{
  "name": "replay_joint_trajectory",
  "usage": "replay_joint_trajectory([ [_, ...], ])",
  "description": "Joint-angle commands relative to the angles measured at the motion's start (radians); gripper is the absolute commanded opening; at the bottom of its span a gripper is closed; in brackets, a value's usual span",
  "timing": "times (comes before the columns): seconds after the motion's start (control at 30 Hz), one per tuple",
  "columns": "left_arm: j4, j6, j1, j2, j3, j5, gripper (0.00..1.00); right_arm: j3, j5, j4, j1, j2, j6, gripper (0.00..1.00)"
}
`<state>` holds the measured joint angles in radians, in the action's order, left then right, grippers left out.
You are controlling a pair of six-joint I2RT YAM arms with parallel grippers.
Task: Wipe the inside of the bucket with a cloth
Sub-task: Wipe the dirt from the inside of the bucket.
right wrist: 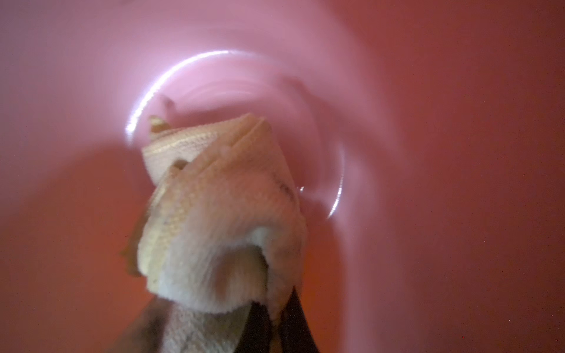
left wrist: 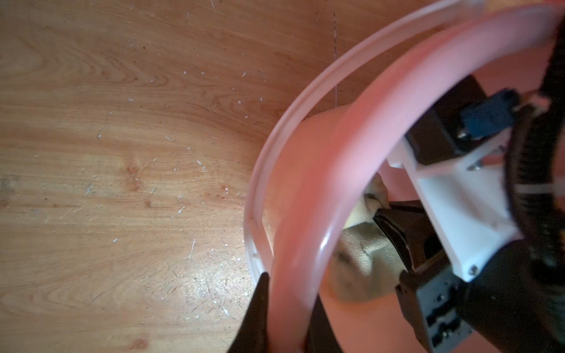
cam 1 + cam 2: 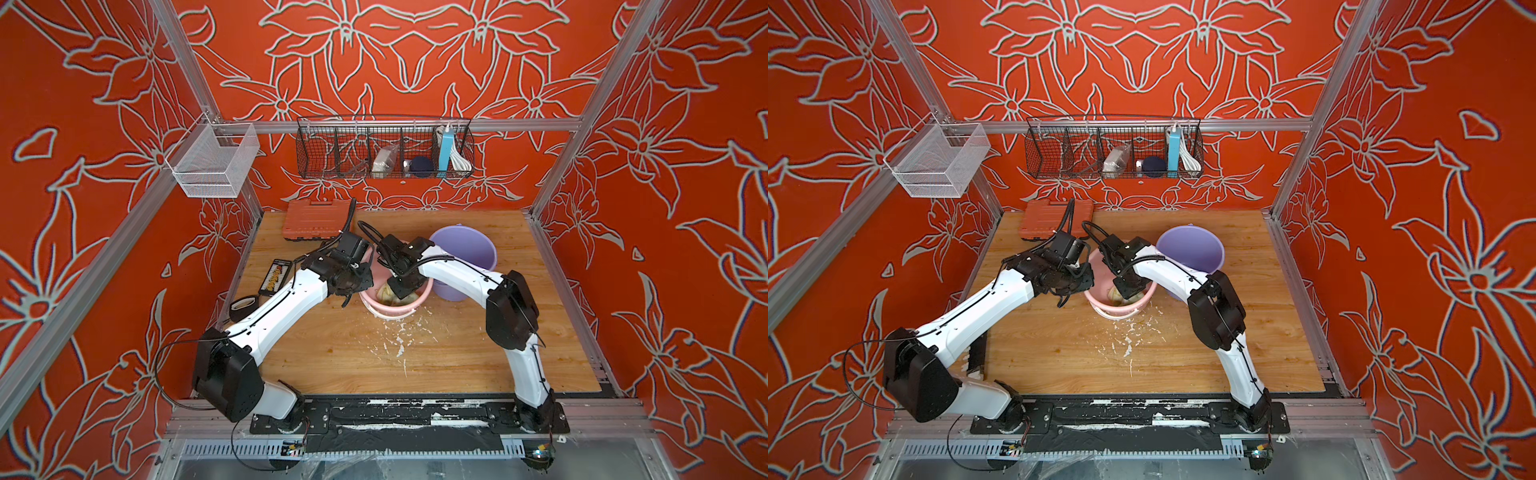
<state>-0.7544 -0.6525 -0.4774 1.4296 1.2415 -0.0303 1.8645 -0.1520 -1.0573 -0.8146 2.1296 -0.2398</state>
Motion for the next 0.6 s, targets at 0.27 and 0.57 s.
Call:
replay_joint_trajectory([
  [0.27,-0.102,0.06,-0.009,-0.032,-0.074,0.085,0.0,0.184,0.013,-0.149,0.087,0.279,-0.094,0.0],
  [0.57,-0.087,0.063,-0.01,-0.004,-0.088,0.104,0.0,0.156,0.448,0.029,0.027,0.275,-0.082,0.0],
])
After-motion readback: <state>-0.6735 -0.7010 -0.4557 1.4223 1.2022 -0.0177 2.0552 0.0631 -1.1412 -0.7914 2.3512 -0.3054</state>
